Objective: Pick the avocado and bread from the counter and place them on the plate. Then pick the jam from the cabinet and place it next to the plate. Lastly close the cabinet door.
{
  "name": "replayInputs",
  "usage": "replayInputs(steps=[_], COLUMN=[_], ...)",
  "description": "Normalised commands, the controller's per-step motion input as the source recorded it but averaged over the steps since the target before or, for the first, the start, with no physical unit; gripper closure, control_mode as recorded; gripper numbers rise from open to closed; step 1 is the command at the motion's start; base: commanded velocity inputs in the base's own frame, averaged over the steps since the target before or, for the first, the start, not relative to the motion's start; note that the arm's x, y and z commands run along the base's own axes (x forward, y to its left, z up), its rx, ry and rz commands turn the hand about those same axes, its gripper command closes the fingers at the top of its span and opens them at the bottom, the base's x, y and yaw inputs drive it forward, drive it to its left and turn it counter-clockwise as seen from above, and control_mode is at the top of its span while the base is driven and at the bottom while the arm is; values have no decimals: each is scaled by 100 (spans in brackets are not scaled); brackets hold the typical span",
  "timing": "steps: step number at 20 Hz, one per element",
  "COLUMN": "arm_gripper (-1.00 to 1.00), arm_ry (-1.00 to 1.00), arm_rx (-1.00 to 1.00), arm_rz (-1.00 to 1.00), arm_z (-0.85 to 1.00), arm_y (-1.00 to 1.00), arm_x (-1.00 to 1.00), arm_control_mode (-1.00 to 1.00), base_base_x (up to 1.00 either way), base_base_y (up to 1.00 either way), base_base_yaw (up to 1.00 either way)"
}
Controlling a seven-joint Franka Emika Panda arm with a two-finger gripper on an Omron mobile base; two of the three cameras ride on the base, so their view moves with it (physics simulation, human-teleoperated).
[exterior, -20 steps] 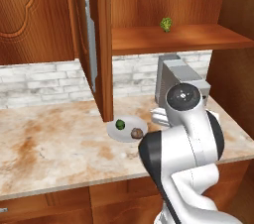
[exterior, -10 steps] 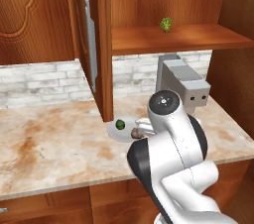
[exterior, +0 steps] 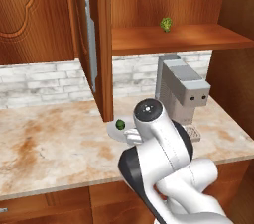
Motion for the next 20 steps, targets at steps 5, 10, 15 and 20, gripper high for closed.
replayInputs(steps=[5, 10, 15, 20], arm_gripper=[100, 100, 100, 100], arm_ry=[-5, -11, -2, -4], arm_rx=[0, 0, 7, 8], arm_rz=[11, 14, 10, 7], arm_z=[-42, -38, -33, -22], arm_y=[2, 1, 0, 0], arm_x=[2, 13, 10, 8], arm_control_mode=[-100, -100, -100, -100], base_base_x=[0, 0, 0, 0], base_base_y=[0, 0, 0, 0], base_base_yaw=[0, 0, 0, 0])
